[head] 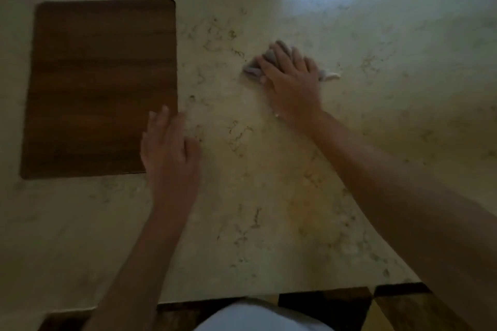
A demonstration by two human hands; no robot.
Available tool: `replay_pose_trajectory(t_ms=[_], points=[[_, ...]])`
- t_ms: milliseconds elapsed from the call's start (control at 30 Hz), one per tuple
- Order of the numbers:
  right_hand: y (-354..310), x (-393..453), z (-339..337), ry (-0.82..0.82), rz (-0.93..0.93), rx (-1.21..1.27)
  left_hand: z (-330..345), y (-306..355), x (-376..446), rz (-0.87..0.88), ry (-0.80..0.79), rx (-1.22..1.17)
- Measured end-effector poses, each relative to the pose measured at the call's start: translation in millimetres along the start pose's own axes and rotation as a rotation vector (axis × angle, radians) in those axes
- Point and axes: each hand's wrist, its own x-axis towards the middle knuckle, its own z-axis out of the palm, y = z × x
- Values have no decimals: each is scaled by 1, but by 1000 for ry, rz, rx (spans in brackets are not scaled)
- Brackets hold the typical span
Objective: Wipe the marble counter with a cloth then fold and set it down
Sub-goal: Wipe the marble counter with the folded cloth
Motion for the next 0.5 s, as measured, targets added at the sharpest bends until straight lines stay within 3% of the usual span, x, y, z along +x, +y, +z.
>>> replay_pose_trajectory(t_ms=[67, 167, 267, 333, 400, 500], points=[[-39, 18, 0, -7, -140, 53, 6, -7, -80, -46, -51, 41], [-78, -26, -6, -118, -503, 160, 23, -17, -163, -149, -137, 305], [-64, -111, -20, -227, -916, 280, 26, -14, -179, -233, -121, 409], [-23, -131, -25, -243, -1079, 292, 25, -12, -175, -228, -143, 450], [16, -96, -24, -182, -948, 235, 26, -12, -174, -205, -137, 475], [35, -9, -15, -151, -474, 143, 24, -12, -175, -197, -131, 504]])
